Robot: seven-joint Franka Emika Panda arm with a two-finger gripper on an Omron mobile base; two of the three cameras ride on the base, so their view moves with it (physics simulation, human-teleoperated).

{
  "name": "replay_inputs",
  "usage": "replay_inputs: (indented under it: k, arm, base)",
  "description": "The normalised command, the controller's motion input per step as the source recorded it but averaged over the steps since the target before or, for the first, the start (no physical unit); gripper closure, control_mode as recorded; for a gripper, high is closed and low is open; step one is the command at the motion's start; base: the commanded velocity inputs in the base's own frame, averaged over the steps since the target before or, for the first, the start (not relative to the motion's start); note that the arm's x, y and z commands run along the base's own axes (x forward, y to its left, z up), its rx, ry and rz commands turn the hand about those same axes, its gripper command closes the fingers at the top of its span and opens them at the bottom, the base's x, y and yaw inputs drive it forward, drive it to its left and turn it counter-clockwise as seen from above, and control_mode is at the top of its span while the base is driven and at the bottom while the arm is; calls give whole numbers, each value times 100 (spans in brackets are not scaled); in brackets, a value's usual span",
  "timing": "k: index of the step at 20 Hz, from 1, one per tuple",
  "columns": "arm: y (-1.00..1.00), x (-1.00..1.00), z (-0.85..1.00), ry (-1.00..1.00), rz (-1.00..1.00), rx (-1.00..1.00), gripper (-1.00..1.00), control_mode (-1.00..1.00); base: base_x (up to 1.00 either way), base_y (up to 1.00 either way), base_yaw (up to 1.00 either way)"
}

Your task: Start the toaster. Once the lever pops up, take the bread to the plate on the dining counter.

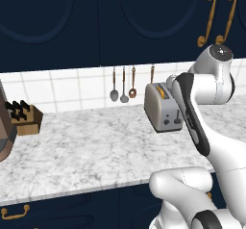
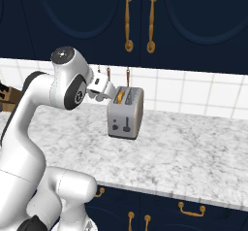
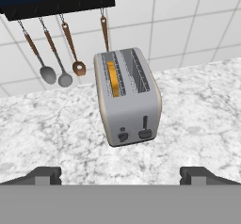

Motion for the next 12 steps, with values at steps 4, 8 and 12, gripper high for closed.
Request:
replay_inputs:
  k: [4,8,12]
  arm:
    - [0,0,0,0,0,0,-100,-100]
    - [0,0,0,0,0,0,-100,-100]
    - [0,0,0,0,0,0,-100,-100]
  base:
    - [0,0,0]
    - [0,0,0]
    - [0,0,0]
